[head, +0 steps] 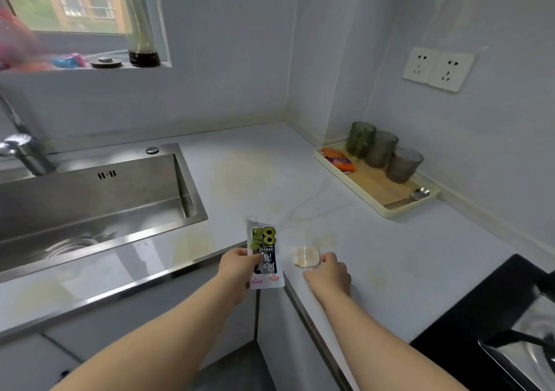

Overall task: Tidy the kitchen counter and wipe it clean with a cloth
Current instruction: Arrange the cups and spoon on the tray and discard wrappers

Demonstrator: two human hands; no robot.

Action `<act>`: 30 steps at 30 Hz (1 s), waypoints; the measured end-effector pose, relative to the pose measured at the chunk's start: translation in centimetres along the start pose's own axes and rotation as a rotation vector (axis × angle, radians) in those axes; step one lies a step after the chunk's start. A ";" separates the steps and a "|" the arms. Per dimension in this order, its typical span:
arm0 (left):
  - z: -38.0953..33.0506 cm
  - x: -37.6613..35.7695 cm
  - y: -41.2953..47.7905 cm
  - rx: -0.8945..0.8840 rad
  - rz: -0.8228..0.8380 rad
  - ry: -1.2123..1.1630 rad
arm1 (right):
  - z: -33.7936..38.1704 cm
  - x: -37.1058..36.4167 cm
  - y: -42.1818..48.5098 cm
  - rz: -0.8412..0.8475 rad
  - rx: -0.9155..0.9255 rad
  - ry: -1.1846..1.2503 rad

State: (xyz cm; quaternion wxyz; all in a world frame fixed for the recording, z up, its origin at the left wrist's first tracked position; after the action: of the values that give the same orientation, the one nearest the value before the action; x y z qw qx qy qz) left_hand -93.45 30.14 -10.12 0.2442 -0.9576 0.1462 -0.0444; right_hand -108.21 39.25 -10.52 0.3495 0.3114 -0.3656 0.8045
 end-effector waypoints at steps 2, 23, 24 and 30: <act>0.2 -0.3 0.7 0.020 -0.002 -0.017 | 0.0 -0.5 0.7 -0.003 0.016 -0.117; -2.1 -2.7 2.4 -0.033 0.043 -0.135 | 5.4 -1.6 -0.3 0.241 0.188 0.267; -2.1 -2.7 2.1 -0.050 0.036 -0.116 | 5.5 -1.5 -0.5 0.250 0.202 0.272; -1.5 -1.9 2.0 -0.021 -0.051 -0.135 | 3.7 -0.1 0.5 0.028 0.210 -0.067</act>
State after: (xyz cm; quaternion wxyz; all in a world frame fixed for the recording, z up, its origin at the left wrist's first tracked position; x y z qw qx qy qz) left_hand -96.01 28.36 -9.76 0.2423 -0.9643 0.1054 0.0155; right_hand -107.59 35.98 -8.75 0.2910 0.3680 -0.2950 0.8324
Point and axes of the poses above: each hand's wrist, its own y-axis towards the middle knuckle, its own x-axis out of the back of the hand, z = x × y, the point moved 3 cm from there along y, towards the middle knuckle, and after that the axes turned 6 degrees about -x, right-handed, at the moved point
